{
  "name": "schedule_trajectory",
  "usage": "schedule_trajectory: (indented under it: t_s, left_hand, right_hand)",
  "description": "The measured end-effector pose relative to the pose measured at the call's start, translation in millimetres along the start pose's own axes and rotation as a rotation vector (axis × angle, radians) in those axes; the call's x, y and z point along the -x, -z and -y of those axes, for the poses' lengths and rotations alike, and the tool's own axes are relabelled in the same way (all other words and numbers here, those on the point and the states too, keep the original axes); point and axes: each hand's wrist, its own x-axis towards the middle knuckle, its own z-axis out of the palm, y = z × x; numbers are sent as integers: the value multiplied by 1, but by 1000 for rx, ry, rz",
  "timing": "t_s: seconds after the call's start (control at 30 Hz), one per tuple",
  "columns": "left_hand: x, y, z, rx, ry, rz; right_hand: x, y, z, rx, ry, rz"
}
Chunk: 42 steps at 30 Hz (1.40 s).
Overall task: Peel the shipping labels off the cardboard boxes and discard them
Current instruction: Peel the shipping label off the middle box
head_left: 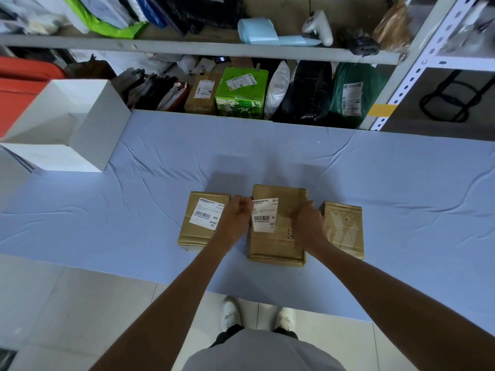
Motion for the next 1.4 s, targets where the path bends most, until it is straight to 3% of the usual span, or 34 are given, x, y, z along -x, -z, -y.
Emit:
schedule_trajectory:
  t_s: [0.17, 0.47, 0.8, 0.97, 1.2, 1.4]
  left_hand:
    - [0, -1, 6, -45, -24, 10]
    - [2, 1, 12, -56, -37, 8]
    - [-4, 1, 5, -51, 0, -3]
    - [-2, 2, 1, -31, -8, 1]
    - [-6, 4, 1, -48, 8, -13]
    - [-12, 5, -6, -189, -1, 19]
  right_hand:
    - [4, -2, 6, 66, -22, 96]
    - [-10, -9, 0, 20, 18, -59]
    - [-3, -8, 7, 28, -13, 88]
    - [-8, -5, 7, 25, -84, 15]
    - [-16, -3, 0, 66, 6, -39]
    - [-16, -5, -1, -67, 35, 51]
